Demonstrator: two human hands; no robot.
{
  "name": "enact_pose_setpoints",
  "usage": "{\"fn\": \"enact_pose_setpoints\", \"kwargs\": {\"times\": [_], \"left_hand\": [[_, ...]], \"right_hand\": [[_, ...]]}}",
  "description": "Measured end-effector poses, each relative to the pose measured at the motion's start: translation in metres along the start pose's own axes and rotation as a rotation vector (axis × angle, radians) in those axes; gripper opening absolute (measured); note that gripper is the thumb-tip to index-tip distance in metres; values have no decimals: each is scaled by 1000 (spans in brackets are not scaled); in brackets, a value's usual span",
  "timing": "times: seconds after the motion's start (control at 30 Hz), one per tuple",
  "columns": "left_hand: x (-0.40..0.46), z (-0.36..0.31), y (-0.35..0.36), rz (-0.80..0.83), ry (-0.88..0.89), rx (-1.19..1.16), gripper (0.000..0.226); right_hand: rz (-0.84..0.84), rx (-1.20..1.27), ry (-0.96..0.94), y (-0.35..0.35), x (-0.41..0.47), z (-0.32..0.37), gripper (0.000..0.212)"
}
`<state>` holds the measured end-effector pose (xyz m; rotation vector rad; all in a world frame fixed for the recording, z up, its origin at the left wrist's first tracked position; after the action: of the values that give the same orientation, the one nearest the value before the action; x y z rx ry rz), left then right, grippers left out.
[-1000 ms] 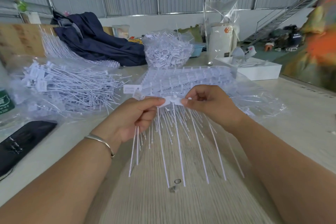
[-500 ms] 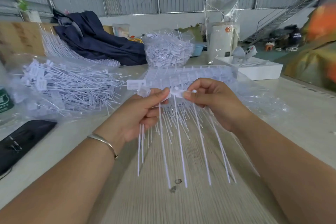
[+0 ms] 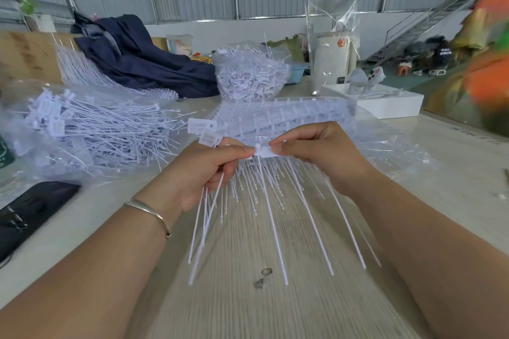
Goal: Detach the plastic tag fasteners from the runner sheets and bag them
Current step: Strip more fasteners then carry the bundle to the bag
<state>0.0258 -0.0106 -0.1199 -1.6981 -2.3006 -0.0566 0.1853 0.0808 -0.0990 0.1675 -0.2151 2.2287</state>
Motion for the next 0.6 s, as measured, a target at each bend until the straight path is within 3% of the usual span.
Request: {"fn": "enact_pose_setpoints", "kwargs": {"times": [0.2,0.47,0.53,0.6], "left_hand": [[1,-3,3,119,35,40,24],[-7,-4,20,278,29,20,8],[-8,-1,20,294,17,85,17],[-7,-2,18,255,21,210,9]], "right_hand": [[57,-30,68,1,0,0,10],[96,-158,130,-6,0,2,6],[130,-203,153,-4,-1,-1,5],[148,-257,169,-1,0,-4,6]]}}
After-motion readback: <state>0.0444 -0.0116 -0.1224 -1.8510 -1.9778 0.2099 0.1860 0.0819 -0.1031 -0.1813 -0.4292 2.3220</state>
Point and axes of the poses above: each hand's wrist, its own x-axis towards the middle knuckle, its own y-axis out of the palm, z = x × y, the point moved 7 cm from there along x, towards the middle knuckle, and after that the axes turned 11 degrees about y, right-handed, at the moved point
